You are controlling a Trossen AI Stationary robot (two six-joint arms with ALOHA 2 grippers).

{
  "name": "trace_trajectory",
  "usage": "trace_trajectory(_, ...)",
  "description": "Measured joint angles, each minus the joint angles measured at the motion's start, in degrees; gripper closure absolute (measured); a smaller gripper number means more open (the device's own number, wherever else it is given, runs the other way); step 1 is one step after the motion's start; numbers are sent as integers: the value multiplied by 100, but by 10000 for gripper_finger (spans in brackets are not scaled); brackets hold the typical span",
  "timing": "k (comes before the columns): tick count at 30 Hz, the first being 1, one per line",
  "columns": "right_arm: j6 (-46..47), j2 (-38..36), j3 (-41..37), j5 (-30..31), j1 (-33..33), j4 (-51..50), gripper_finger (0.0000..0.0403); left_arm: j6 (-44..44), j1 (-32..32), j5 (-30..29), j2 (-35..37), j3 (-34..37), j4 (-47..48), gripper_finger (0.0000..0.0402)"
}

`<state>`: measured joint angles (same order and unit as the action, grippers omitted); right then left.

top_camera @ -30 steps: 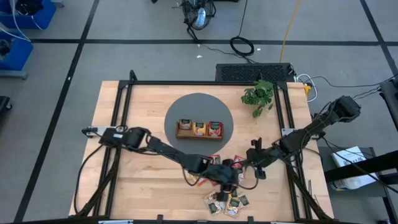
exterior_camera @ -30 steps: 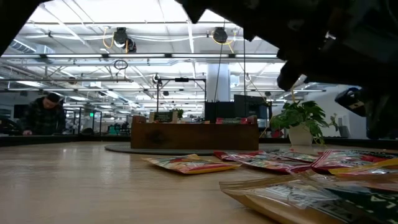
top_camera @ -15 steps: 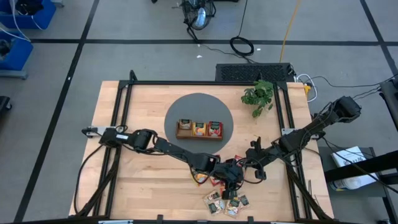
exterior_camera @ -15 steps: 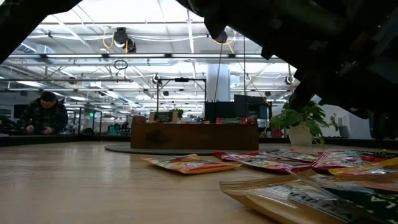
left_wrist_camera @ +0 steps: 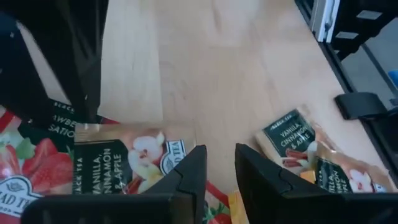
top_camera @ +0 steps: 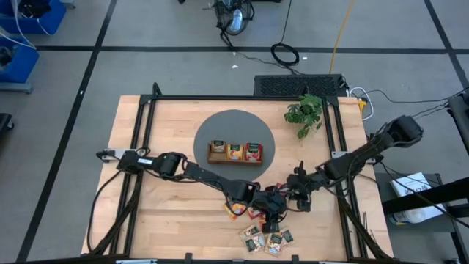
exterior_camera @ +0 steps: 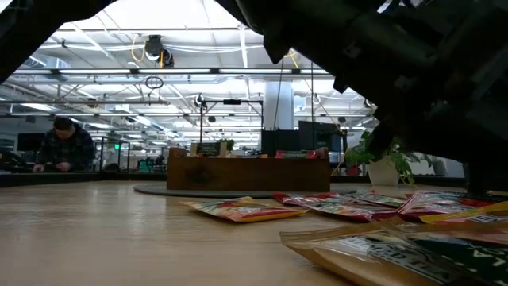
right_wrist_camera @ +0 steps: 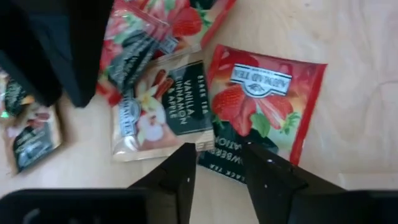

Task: Pick & Place Tea
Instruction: Put the brown tea bag into the left section of the wooden organizer

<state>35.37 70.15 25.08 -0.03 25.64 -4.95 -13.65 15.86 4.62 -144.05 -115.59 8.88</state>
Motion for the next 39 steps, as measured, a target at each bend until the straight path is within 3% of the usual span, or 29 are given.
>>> trace_trajectory(10, -3, 347, 13, -307, -202, 155, 274, 91, -75, -11, 0, 0, 136, 314)
trace_trajectory(39, 91, 371, -2, -674, -206, 292, 281, -94, -260, 16, -273, 186, -170, 314)
